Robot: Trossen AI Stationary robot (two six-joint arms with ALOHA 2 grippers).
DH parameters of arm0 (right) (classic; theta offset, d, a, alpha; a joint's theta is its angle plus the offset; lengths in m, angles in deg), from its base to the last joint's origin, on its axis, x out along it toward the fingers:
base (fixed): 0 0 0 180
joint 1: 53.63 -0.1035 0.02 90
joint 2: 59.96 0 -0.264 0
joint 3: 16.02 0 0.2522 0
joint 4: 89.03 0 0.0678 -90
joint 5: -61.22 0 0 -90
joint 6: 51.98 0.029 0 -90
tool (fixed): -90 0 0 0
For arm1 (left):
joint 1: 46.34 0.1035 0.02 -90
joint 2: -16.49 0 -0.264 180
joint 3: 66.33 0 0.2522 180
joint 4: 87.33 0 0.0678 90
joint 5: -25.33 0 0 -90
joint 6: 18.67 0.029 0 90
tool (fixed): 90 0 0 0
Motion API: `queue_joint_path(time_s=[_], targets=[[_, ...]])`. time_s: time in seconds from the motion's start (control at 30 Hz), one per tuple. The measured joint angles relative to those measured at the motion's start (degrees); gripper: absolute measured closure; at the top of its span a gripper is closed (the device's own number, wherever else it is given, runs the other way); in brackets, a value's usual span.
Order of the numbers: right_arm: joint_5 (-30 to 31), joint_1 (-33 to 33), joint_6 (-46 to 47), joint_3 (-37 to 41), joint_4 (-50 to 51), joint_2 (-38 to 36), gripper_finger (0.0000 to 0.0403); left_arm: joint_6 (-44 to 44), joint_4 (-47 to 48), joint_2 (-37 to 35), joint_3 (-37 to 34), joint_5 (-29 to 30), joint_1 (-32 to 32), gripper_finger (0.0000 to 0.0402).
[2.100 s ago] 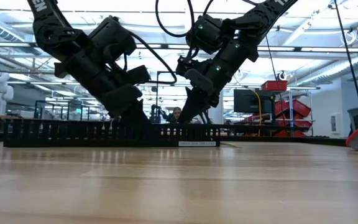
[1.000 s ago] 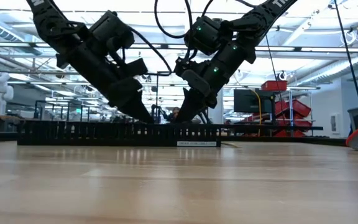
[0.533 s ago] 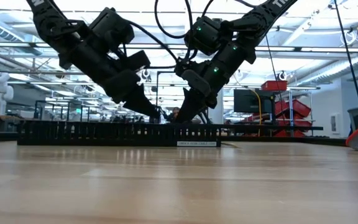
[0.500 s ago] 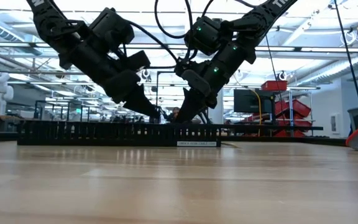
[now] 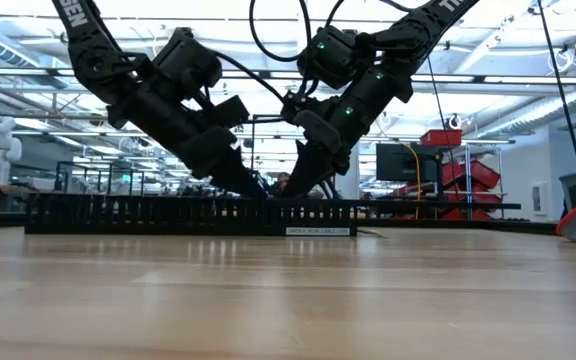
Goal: Ziptie cables
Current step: Close the black cable duct
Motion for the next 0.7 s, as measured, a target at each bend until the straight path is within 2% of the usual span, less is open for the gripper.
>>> queue_joint_path(time_s=[0.47,0.7], targets=[[-0.6,-0.1,0.0,0.0,-0.2,0.0,0.0403,-3.0,0.6,0.1,0.0,-5.1,-1.1,0.0138],[-0.3,-0.1,0.4,-0.1,-0.3,0.0,0.0403,-5.9,2.0,-1.3,-0.2,-4.5,0.0,0.0138]])
